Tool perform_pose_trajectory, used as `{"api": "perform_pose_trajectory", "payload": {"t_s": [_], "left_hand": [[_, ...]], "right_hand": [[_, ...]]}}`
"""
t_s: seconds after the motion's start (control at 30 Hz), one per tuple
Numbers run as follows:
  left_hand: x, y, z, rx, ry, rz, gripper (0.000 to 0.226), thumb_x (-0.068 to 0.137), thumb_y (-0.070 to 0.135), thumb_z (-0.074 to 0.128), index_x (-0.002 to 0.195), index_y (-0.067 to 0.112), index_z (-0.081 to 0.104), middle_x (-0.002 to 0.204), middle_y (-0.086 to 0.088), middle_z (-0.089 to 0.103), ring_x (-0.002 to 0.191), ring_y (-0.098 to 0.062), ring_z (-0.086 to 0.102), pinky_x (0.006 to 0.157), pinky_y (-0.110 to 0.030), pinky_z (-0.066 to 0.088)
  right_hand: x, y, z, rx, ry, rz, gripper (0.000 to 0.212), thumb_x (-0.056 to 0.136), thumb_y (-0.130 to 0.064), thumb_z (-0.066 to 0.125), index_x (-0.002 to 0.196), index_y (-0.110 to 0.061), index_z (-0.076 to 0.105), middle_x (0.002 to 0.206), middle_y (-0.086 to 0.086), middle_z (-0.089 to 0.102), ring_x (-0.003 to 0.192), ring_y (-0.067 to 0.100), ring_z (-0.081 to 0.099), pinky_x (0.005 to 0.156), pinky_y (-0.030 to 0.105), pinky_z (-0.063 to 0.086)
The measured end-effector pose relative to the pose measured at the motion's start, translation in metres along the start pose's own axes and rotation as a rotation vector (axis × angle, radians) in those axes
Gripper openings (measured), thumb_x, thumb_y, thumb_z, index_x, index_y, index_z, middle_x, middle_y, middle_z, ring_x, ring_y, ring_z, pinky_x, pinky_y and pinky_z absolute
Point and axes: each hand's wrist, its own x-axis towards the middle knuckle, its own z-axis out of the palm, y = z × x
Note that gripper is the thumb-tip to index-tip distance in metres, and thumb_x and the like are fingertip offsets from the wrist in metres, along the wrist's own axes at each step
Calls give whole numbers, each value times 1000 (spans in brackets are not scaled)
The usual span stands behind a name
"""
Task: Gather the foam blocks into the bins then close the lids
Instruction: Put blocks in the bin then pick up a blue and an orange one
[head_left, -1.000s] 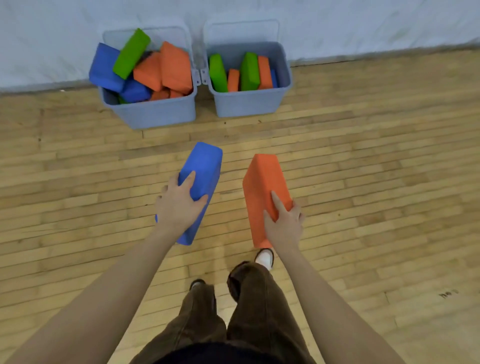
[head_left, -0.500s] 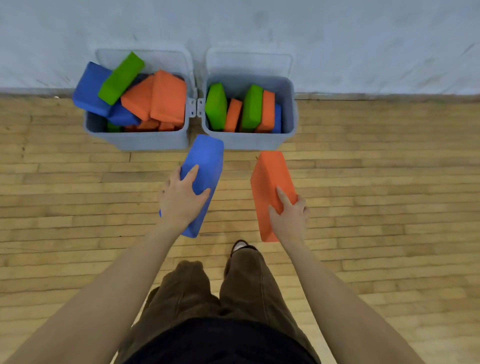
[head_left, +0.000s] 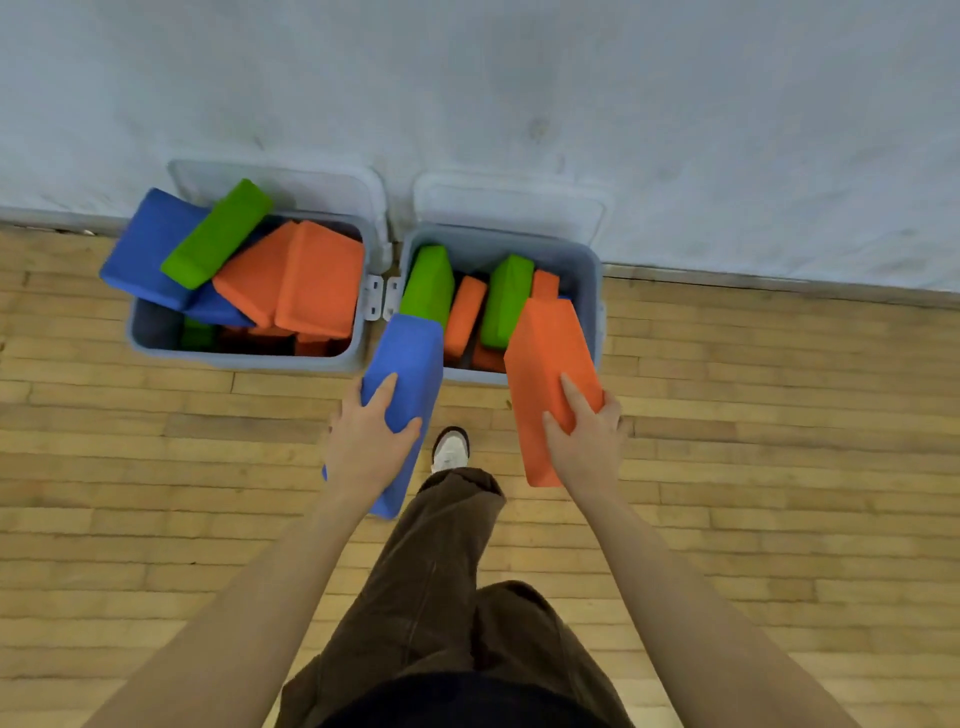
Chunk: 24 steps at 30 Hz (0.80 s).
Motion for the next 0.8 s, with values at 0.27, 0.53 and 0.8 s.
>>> {"api": "perform_pose_trajectory", "payload": {"t_s": [0.27,0.53,0.8], "left_hand": [[140,82,19,73,-55,26,63,89,43,56,145,32,29,153,-10,18,134,-35,29,99,-48,39],[254,120,79,86,28,-20,64,90,42,56,146,28,28,153,-15,17,132,-37,28,102,-50,31],[289,126,96,137,72,-90,51,95,30,49,142,15,37,148,-16,30,133,-36,30,105,-48,26]], "right_hand": [[143,-35,5,-16,9,70,53,90,-43,52,141,-45,35,148,13,23,129,37,26,103,55,34],[274,-39,52,-17,-4,-25,54,92,-41,53,143,-39,35,152,12,15,133,37,21,107,53,28],[329,-43,79,-70,-203,-214,47,98,-33,41,144,-34,34,149,9,28,131,33,30,98,50,40]]}}
